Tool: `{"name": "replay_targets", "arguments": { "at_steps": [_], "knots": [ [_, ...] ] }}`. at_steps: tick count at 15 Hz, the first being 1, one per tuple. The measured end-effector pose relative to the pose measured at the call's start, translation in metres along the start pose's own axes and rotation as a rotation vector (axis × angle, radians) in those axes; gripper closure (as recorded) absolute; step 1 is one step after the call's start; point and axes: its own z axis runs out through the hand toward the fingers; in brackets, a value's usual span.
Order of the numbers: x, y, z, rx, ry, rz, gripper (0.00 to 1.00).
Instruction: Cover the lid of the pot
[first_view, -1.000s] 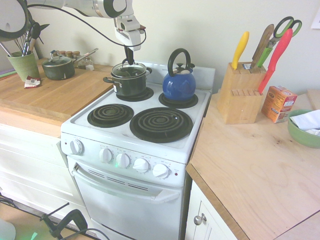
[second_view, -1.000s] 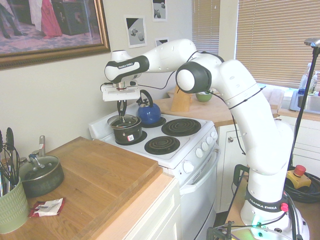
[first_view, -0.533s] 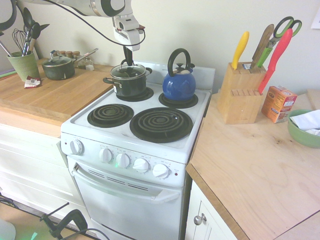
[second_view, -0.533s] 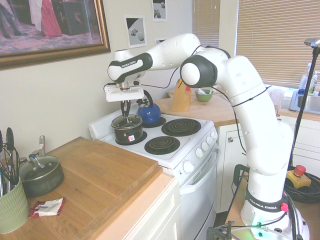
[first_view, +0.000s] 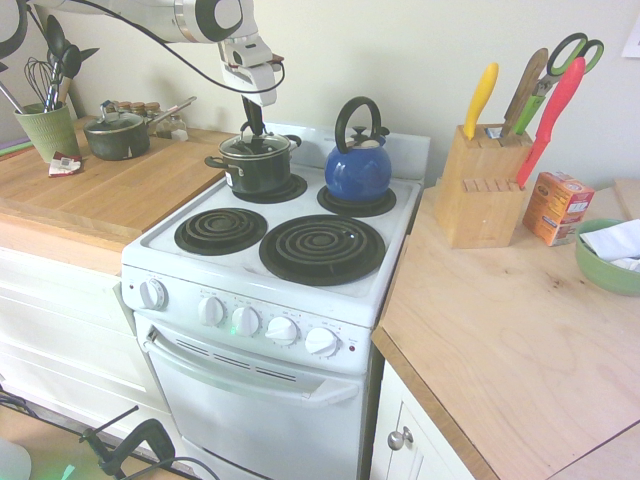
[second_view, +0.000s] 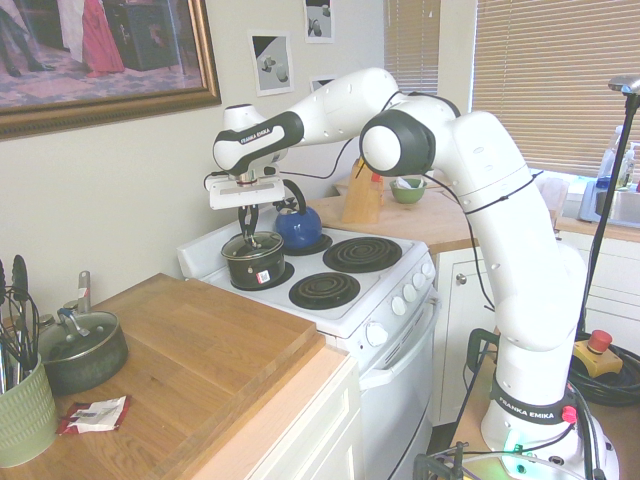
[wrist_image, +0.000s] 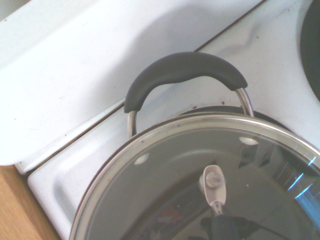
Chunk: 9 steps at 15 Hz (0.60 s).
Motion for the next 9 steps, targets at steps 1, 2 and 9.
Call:
{"name": "replay_targets", "arguments": {
  "at_steps": [1,2,9],
  "knots": [
    [-0.001,0.0,0.0,0.001,0.002,-0.002,0.0],
    [-0.002,0.0,-0.001,0.002,0.005,-0.005,0.0],
    [-0.023,0.014,-0.005,-0.019,-0.003,-0.033,0.0]
  ]
}}
